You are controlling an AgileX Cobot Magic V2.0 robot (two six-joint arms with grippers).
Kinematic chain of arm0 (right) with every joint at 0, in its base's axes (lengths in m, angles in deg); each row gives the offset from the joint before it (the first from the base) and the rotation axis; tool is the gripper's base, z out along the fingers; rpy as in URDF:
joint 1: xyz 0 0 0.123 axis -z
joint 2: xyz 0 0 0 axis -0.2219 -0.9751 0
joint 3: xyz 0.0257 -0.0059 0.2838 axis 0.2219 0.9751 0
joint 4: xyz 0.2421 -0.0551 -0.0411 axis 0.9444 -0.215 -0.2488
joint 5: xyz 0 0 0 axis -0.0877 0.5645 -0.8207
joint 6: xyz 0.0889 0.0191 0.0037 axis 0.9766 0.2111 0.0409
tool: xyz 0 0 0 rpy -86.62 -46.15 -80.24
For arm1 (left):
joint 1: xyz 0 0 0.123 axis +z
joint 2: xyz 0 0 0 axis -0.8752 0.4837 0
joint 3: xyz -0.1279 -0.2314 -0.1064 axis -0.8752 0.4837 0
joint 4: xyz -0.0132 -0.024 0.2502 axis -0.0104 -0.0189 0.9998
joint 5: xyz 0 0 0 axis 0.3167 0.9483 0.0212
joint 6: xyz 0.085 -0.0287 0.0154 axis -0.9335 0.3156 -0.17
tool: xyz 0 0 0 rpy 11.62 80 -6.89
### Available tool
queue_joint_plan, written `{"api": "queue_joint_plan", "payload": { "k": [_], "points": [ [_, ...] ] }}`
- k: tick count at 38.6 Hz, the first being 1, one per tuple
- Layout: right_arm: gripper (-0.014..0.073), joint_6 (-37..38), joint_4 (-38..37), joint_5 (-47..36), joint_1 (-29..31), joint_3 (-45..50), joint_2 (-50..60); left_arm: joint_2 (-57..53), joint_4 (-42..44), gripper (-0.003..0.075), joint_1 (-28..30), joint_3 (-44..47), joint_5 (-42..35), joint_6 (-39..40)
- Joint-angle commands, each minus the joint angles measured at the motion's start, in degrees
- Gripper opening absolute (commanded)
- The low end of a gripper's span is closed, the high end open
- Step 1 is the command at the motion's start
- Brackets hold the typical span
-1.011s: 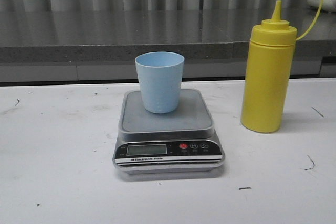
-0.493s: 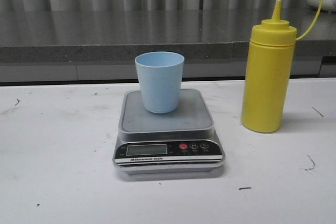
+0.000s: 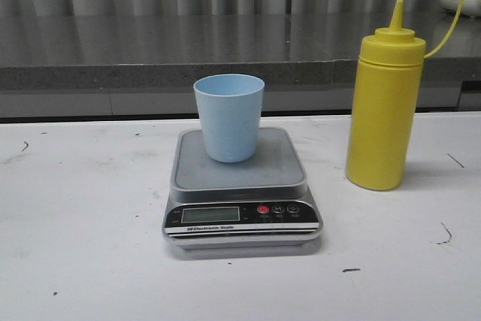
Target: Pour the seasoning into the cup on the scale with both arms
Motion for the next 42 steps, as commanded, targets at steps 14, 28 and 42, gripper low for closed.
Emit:
{"api": "queue_joint_plan", "payload": {
  "k": [14,28,42],
  "points": [
    [-0.0059,-0.35,0.25,-3.74,0.42,-1.76,-0.36,0.65,-0.74,-0.0020,0.09,-1.49,-4.27,0.45],
    [-0.0059,-0.35,0.25,-3.74,0.42,-1.76,-0.36,0.65,-1.22,-0.0020,0.09,-0.30,-7.22,0.45],
    [-0.0059,-0.35,0.25,-3.63,0.42,-1.76,-0.42,-4.13,2.80,-0.0020,4.16,13.10,-19.52,6.35]
  ]
}}
